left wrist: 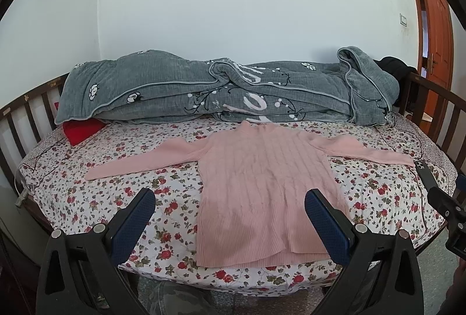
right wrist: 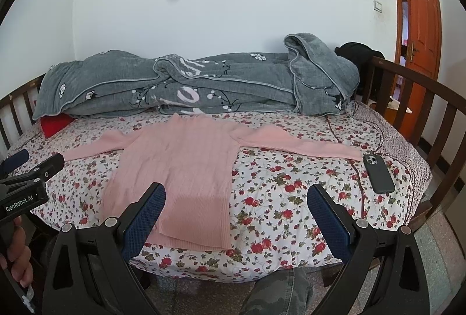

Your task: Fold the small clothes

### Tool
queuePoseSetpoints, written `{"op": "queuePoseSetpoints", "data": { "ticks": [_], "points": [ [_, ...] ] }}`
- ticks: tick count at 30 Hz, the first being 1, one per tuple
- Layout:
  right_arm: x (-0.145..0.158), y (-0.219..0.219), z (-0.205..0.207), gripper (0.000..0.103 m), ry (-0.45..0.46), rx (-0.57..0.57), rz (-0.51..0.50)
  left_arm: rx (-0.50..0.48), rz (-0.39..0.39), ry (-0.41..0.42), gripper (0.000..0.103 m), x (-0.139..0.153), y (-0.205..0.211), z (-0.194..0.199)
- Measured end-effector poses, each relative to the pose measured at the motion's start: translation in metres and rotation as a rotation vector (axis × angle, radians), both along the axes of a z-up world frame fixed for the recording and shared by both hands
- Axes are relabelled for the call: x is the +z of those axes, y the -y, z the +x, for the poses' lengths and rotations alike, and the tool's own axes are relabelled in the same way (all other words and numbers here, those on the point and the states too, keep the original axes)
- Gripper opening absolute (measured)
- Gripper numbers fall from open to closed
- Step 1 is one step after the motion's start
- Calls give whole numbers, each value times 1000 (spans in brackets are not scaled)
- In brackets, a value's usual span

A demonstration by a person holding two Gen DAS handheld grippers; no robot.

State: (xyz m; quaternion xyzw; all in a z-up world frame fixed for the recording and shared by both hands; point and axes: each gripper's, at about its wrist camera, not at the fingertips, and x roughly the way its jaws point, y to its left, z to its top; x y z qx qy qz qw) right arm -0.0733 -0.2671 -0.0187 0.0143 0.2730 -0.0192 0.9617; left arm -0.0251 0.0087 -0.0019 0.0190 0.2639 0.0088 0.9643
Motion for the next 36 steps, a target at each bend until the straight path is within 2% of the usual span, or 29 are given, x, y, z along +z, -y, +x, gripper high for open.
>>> {"op": "queuePoseSetpoints", "data": {
  "ticks": [19,30,36],
  "points": [
    [-1,-2,0,97,0,-10,-11,0,5,12,103,2,0,-4],
    [1,-4,-1,97,7,-13,-25,-7,-41,20,103,6,-7,-5],
    [1,2,0,97,17,-25,10,10,-78,34,103,10,-17,3]
  ]
}}
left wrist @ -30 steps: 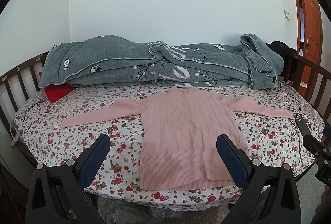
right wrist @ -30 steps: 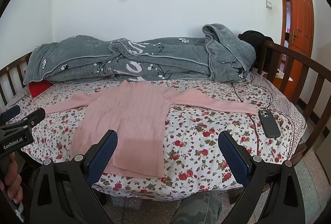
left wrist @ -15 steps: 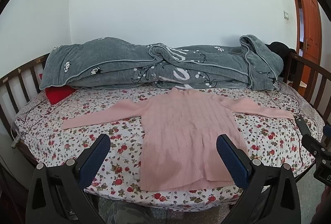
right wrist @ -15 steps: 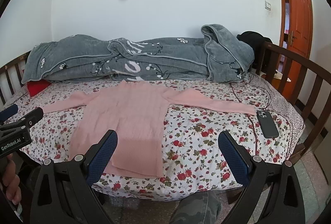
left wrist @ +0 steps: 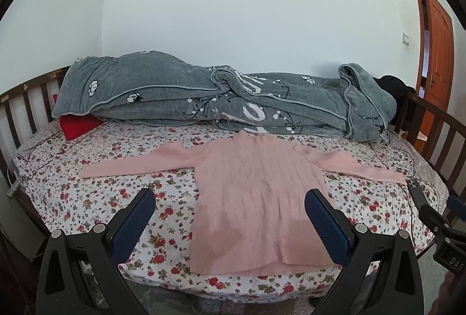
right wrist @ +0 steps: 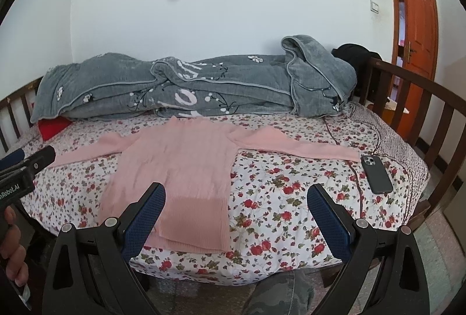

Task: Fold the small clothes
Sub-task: 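Reach the left tool to the sweater sleeve cuff and grasp it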

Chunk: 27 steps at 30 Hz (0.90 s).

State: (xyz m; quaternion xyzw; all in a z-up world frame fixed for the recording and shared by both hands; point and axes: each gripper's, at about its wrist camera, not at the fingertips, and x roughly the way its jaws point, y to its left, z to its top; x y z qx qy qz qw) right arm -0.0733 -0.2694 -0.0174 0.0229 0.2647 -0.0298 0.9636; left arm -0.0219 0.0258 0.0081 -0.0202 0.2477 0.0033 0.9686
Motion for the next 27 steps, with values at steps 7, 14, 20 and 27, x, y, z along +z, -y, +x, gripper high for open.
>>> {"op": "queuePoseSetpoints", "data": {
  "ticks": [7,14,20,27],
  "points": [
    [2,3,15,97,16,-32,-2,-14,-79,-48,103,-11,-29,32],
    [-9,-9,53,97,2,-18,23,28,-81,-116,103,-43,-73,77],
    [-18,-28,77,97,1,19,-3,119,-146,-161,102,-67,-120,104],
    [-25,-26,87,97,-22,21,-27,172,-214,-185,102,-82,-154,115]
  ]
}}
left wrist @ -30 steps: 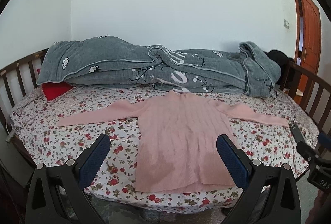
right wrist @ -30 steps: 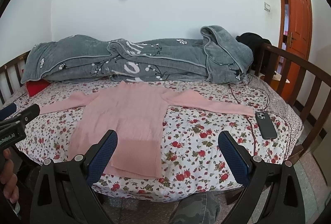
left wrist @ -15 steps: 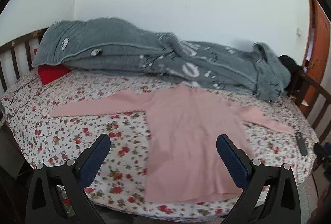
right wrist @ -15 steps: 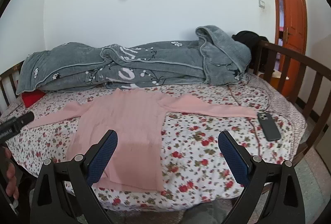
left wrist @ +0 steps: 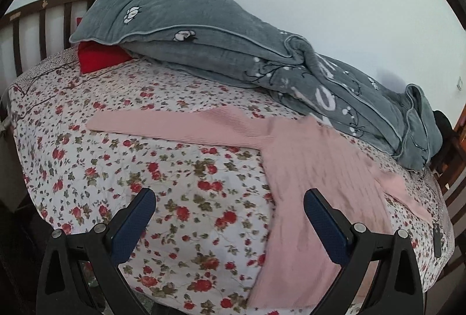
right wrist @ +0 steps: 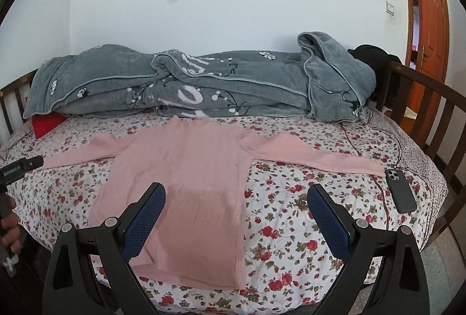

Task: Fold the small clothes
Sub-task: 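Reach the left tool to the sweater sleeve cuff and grasp it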

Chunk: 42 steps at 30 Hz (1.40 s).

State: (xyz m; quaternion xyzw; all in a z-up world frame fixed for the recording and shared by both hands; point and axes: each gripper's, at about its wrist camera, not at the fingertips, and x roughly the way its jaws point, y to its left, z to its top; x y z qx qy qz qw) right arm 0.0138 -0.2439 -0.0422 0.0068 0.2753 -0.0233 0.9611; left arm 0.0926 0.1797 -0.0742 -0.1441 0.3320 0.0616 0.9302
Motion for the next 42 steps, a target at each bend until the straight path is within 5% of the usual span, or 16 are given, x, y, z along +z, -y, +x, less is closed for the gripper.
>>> {"op": "queuePoseSetpoints", "data": {
  "ticks": [11,16,22,27,35,37,38,42],
  "points": [
    [-13,-4,48,97,-6,51,47,75,20,-26,101,-33,-50,37],
    [-26,-7,75,97,-27,60,62,141,37,-48,93,-52,-85,55],
    [-42,-13,105,97,-6,71,35,235,-105,-76,92,-89,-150,95],
    [-63,-6,127,97,-23,52,27,301,-190,-109,61,-121,-195,128],
    [-86,1,148,97,-59,3,-18,382,-382,27,56,-135,-254,151],
    [-89,2,150,96,-58,-6,-11,415,-336,7,33,-131,-254,155],
    [-90,3,150,96,-62,-13,-8,433,-312,-16,11,-131,-255,157],
    [-88,10,145,96,-54,-24,-1,417,-273,20,7,-117,-253,153]
  ]
}}
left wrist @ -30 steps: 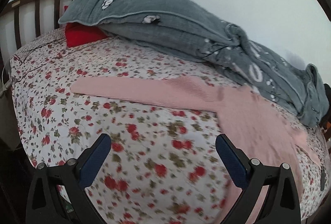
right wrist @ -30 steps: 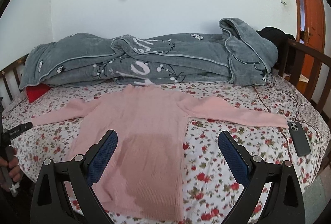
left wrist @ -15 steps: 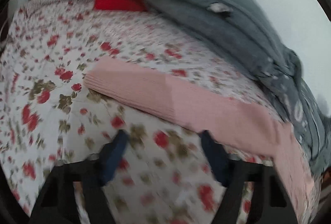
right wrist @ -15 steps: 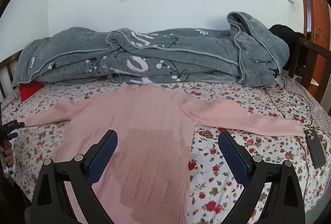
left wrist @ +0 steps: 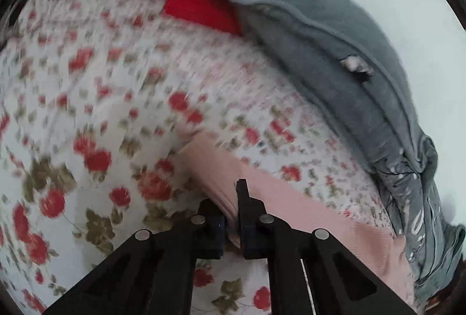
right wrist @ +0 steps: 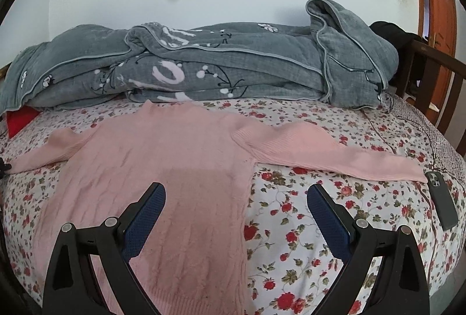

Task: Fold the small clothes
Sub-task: 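Reach the left tool to the sweater sleeve cuff and grasp it, then fold the gripped sleeve across the sweater body with the left tool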

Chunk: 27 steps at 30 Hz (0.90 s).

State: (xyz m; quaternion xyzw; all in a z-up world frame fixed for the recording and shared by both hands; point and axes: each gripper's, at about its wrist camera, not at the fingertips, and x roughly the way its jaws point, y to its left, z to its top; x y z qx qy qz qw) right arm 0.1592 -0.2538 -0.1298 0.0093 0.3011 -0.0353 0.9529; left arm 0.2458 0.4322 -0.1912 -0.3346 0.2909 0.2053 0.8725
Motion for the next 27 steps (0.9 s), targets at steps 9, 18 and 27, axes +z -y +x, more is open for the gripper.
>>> {"op": "queuePoseSetpoints", "data": {
  "ticks": [9,18,27],
  "points": [
    [9,22,6,96,48,12,14,-160,268,38,7,111,107,44],
    [23,66,33,96,162,0,115,-456,439,99,7,160,309,85],
    [-14,119,37,97,126,-32,204,-766,464,71,7,120,500,114]
  ]
}}
